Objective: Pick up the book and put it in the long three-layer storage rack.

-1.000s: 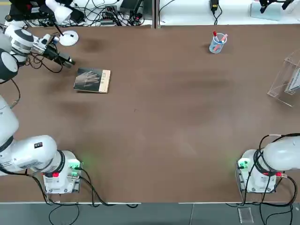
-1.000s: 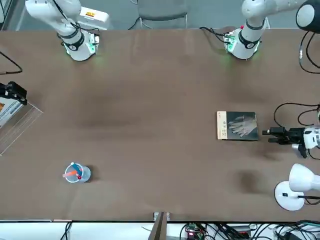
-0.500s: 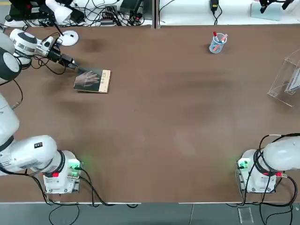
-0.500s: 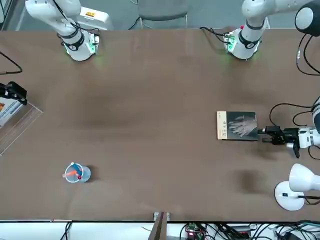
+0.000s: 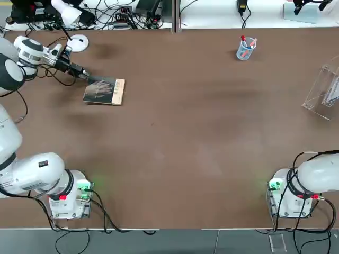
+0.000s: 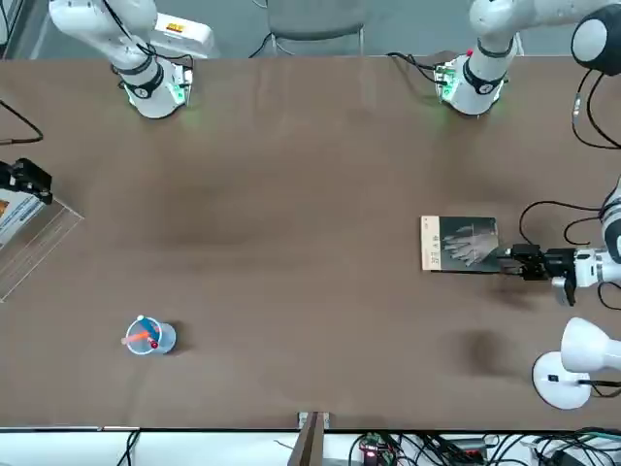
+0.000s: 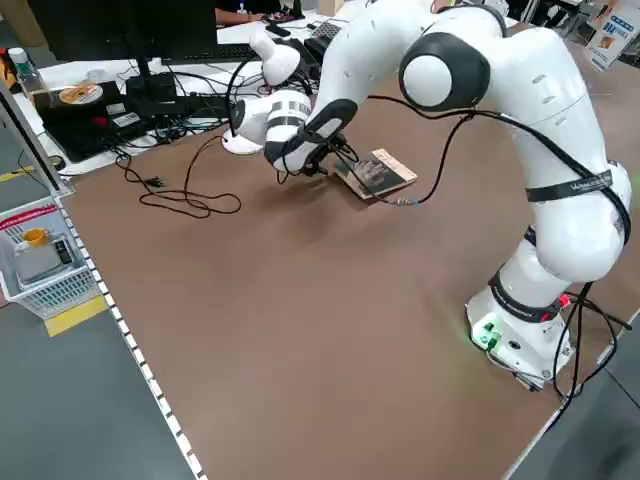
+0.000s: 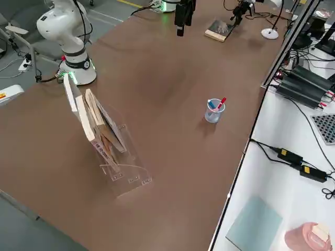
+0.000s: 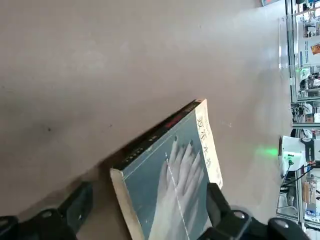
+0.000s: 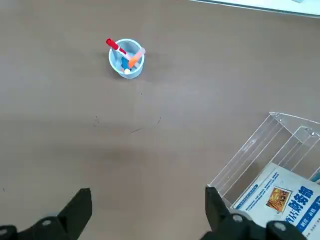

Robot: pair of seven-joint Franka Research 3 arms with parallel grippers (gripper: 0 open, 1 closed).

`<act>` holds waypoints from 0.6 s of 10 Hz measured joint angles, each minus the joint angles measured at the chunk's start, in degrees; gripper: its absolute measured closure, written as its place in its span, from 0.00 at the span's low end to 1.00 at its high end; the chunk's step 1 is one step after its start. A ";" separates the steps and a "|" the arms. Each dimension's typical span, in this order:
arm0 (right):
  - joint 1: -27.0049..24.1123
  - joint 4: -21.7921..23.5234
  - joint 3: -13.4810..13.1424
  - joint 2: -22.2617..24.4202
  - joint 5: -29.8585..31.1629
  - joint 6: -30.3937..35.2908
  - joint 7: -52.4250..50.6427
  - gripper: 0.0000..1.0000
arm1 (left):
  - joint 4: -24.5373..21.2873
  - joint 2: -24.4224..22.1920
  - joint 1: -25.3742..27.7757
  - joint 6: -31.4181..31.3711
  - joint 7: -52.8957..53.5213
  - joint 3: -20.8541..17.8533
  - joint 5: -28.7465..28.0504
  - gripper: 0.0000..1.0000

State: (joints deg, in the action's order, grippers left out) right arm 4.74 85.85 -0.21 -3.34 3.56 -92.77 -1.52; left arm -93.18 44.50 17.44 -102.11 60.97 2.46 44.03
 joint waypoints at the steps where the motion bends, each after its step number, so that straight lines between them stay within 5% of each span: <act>1: 0.00 -0.05 0.00 0.00 0.00 0.00 0.00 0.00 | 0.00 0.17 0.12 0.03 0.04 0.00 0.00 0.00; 6: -0.10 -0.13 -0.10 0.00 0.00 0.00 0.00 0.00 | -0.04 1.08 0.20 0.97 0.14 0.37 1.38 0.00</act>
State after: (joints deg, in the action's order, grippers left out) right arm 4.64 85.72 -0.31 -3.34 3.57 -92.77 -1.52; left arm -93.23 45.59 17.64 -101.14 61.11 2.82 45.41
